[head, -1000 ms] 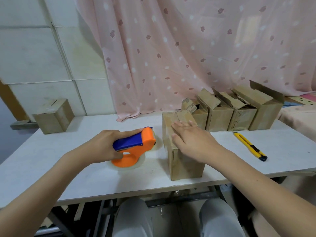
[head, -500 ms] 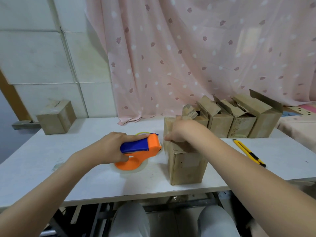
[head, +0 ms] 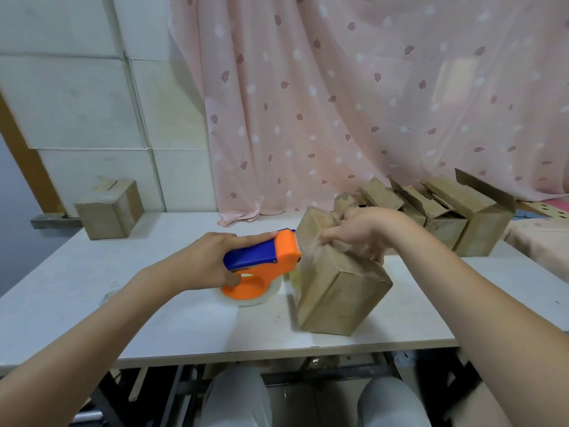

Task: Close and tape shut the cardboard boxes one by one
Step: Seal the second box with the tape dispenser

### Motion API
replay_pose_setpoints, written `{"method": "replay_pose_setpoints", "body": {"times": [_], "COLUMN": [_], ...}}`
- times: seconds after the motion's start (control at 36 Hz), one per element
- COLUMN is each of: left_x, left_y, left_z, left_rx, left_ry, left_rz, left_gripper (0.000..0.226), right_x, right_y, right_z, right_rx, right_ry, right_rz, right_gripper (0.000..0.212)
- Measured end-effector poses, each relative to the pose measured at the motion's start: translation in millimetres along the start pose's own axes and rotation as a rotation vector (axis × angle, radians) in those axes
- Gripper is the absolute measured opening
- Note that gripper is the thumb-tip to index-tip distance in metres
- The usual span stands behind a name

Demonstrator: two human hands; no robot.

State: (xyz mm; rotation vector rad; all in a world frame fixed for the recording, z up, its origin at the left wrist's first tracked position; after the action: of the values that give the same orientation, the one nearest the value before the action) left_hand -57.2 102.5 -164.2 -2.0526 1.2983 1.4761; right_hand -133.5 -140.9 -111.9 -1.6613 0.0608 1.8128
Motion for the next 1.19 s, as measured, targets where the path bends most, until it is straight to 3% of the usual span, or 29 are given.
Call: {"method": "replay_pose_setpoints", "body": {"times": [0.14,0.42,0.69,0.78,0.83,0.94,1.06,1.19], "left_x": [-3,8,16,18,19,21,23,20], "left_y": [4,-10,6,9,12,16,16,11], "left_z": [-2,7,-9,-11,-13,-18,-22,-21], "left_rx": [0.024,0.016,0.036,0.034,0.045,0.057,0.044,0.042], "left_ry": [-0.004,-0.031,-0.100,-0.101,-0.106,-0.108,-0.123,-0.125], "left_rz": [-0.016,-0.089,-0.205,-0.211,-0.213,-0.202,-0.193,-0.177], "left_gripper": [0.097,0.093,0.086,0.086,0.086,0.088,0.088,0.090], "right_x": [2,21,48,45,38,28,52,73], "right_y": [32,103,119,117,109,75,43,44], "right_z": [-10,-19,-18,-15,-13,-1,14,2], "right_rx": [0.058,0.087,0.144,0.131,0.039,-0.259,-0.437,-0.520], "right_ry": [-0.064,-0.160,-0.173,-0.108,0.024,0.388,0.296,0.365], "right_rz": [-0.251,-0.608,-0.810,-0.739,-0.591,-0.190,-0.007,0.225], "right_gripper": [0.071,0.032,0.035,0.031,0.025,0.052,0.056,0.064]}}
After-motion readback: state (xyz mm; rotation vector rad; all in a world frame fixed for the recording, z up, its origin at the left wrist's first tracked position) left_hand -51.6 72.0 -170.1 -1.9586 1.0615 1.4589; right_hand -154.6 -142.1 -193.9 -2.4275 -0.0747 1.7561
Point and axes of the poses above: each hand's wrist, its own z-axis away from the middle knuckle, its own x-axis out of the palm, y = z × x, the point moved 5 cm from there along -z, towards the middle knuckle, and after that the axes turned 15 degrees about y, right-handed, at the moved point
